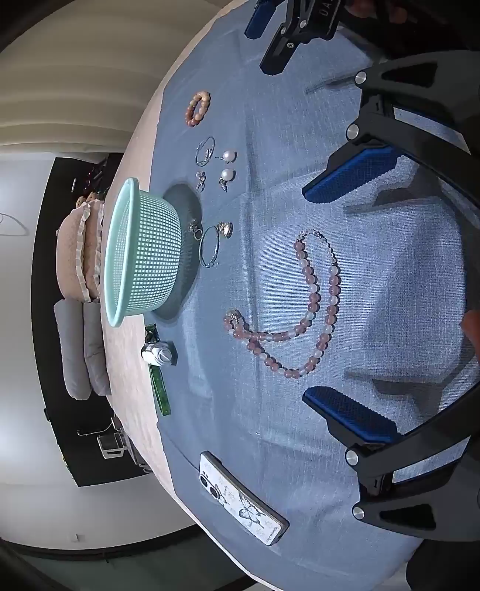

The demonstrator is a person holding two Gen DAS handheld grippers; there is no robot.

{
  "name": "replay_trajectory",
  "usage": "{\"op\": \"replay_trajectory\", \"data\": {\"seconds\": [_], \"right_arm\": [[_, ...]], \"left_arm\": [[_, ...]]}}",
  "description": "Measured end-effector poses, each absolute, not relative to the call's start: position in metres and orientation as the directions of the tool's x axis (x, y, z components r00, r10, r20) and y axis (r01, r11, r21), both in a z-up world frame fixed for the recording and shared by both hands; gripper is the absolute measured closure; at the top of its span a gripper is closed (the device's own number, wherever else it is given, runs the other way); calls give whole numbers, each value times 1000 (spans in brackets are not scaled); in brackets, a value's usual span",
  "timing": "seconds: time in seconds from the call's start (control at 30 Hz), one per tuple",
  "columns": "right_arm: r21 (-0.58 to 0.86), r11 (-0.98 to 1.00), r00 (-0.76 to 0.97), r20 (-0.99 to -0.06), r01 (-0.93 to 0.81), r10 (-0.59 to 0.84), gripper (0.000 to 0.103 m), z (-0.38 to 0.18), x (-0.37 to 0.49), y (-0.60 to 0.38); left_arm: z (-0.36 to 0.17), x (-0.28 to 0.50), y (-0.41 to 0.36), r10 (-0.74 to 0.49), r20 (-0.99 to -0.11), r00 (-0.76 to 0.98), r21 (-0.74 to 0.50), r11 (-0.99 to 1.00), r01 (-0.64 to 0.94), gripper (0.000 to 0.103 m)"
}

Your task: Organize jewelry

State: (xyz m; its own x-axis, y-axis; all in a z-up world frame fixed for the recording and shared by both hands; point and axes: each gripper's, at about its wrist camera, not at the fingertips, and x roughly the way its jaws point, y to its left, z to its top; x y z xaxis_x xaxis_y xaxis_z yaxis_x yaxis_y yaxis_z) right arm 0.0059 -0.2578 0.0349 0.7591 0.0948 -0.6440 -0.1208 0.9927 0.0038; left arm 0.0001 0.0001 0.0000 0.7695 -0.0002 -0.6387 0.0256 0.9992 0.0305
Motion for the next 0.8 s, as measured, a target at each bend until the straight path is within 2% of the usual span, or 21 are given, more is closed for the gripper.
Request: {"op": "replay_trajectory", "data": {"seconds": [0.8], "right_arm": [[-3, 992, 766, -636, -126, 96, 7, 35, 5, -254]], "left_arm": [[-4, 2, 1, -18, -649, 761, 16, 999, 37, 6]]}}
